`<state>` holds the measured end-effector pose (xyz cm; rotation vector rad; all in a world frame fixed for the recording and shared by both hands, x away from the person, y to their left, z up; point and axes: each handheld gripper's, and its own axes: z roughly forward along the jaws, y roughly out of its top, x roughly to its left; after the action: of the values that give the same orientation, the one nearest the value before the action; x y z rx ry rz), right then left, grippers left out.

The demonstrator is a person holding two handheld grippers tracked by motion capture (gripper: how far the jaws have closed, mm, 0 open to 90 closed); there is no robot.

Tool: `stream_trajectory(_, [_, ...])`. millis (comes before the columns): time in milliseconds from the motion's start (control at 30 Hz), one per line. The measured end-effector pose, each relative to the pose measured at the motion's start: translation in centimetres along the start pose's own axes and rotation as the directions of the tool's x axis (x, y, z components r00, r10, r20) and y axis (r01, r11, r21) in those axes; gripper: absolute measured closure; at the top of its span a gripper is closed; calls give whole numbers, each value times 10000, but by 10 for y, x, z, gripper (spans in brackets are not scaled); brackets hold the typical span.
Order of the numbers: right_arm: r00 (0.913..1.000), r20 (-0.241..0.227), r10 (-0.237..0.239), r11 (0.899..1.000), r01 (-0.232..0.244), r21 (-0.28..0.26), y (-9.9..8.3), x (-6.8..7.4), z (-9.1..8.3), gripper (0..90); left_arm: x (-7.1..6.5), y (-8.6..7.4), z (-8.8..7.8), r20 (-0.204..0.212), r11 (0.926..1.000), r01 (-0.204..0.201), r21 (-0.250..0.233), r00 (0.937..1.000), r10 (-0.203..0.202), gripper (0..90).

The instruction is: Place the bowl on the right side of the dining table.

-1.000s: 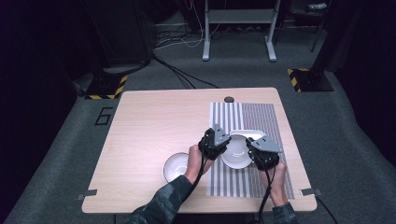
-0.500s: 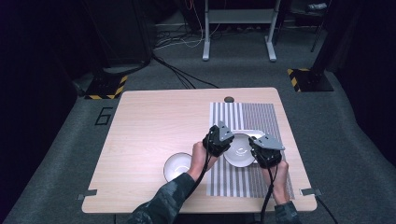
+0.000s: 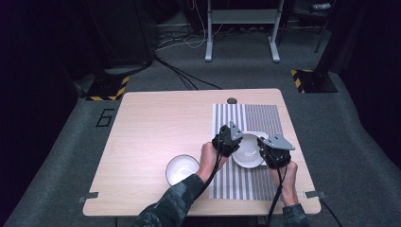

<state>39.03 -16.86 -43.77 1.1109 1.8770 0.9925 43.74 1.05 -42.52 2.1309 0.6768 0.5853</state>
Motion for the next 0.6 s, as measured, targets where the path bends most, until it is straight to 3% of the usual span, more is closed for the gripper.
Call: stream_trajectory(600, [9998, -110, 172, 9980, -165, 605, -9, -10, 15, 825, 0, 0, 23, 74, 9972, 75, 746, 9999, -81, 831])
